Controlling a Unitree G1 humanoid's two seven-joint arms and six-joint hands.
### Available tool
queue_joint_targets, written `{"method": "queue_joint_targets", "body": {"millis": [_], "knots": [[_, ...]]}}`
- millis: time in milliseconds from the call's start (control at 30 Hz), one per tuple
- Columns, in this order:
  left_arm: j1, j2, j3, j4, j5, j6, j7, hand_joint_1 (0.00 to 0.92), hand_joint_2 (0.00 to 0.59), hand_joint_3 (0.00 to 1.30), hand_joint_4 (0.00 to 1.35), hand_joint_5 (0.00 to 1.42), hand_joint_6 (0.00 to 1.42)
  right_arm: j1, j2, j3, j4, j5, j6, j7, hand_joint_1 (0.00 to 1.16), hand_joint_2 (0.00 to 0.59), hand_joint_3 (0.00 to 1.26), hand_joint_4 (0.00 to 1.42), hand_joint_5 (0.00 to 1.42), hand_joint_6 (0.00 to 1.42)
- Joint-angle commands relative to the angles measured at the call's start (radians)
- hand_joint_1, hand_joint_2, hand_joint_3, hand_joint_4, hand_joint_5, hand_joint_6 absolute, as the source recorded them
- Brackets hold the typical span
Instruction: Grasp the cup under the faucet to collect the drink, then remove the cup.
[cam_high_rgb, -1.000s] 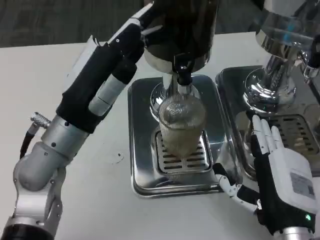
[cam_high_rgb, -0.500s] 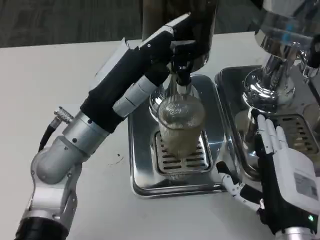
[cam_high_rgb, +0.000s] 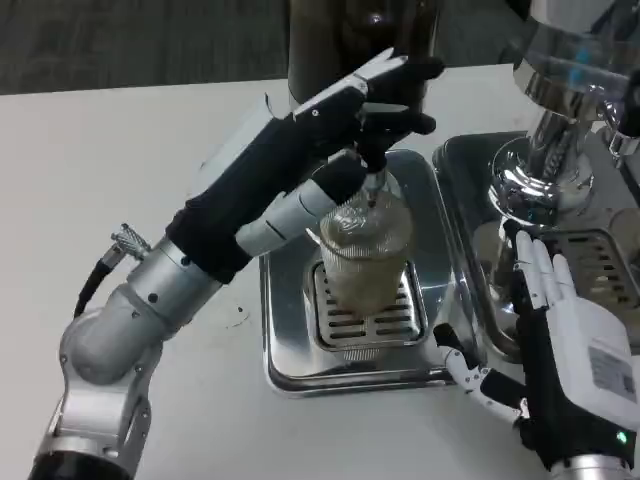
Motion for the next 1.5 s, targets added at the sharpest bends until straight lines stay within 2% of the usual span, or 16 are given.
{"method": "queue_joint_targets", "body": {"millis": [33, 367, 600, 867, 1200, 1333, 1500], "knots": [[0.026, 0.024, -0.025, -0.023, 0.087, -0.048, 0.005, 0.000, 0.149, 0.21, 0.04, 0.31, 0.28, -0.003, -0.001, -0.003, 0.010, 0.014, -0.015, -0.009, 0.63, 0.313, 0.00, 0.00, 0.00, 0.20], [0.032, 0.066, -0.059, -0.050, 0.247, -0.129, 0.084, 0.000, 0.152, 0.19, 0.04, 0.31, 0.28, -0.009, -0.001, -0.010, 0.020, 0.050, -0.032, -0.006, 0.67, 0.287, 0.00, 0.00, 0.03, 0.23], [0.048, 0.089, -0.093, -0.063, 0.286, -0.134, 0.123, 0.000, 0.149, 0.19, 0.03, 0.31, 0.28, -0.031, 0.000, -0.037, 0.065, 0.166, -0.094, 0.014, 0.68, 0.281, 0.00, 0.00, 0.03, 0.23], [0.055, 0.108, -0.117, -0.081, 0.300, -0.138, 0.148, 0.000, 0.148, 0.20, 0.03, 0.30, 0.28, -0.064, -0.005, -0.063, 0.111, 0.252, -0.166, 0.038, 0.70, 0.260, 0.00, 0.00, 0.02, 0.23], [0.059, 0.114, -0.132, -0.087, 0.290, -0.127, 0.160, 0.000, 0.144, 0.20, 0.03, 0.30, 0.27, -0.165, -0.005, -0.098, 0.218, 0.388, -0.246, 0.137, 0.70, 0.248, 0.00, 0.00, 0.04, 0.23], [0.063, 0.116, -0.136, -0.092, 0.287, -0.122, 0.162, 0.000, 0.144, 0.20, 0.03, 0.30, 0.27, -0.224, -0.003, -0.107, 0.283, 0.448, -0.278, 0.199, 0.71, 0.226, 0.00, 0.00, 0.01, 0.19], [0.068, 0.118, -0.133, -0.096, 0.282, -0.119, 0.166, 0.000, 0.146, 0.20, 0.03, 0.30, 0.27, -0.272, -0.007, -0.103, 0.343, 0.479, -0.321, 0.254, 0.73, 0.198, 0.00, 0.00, 0.00, 0.12]]}}
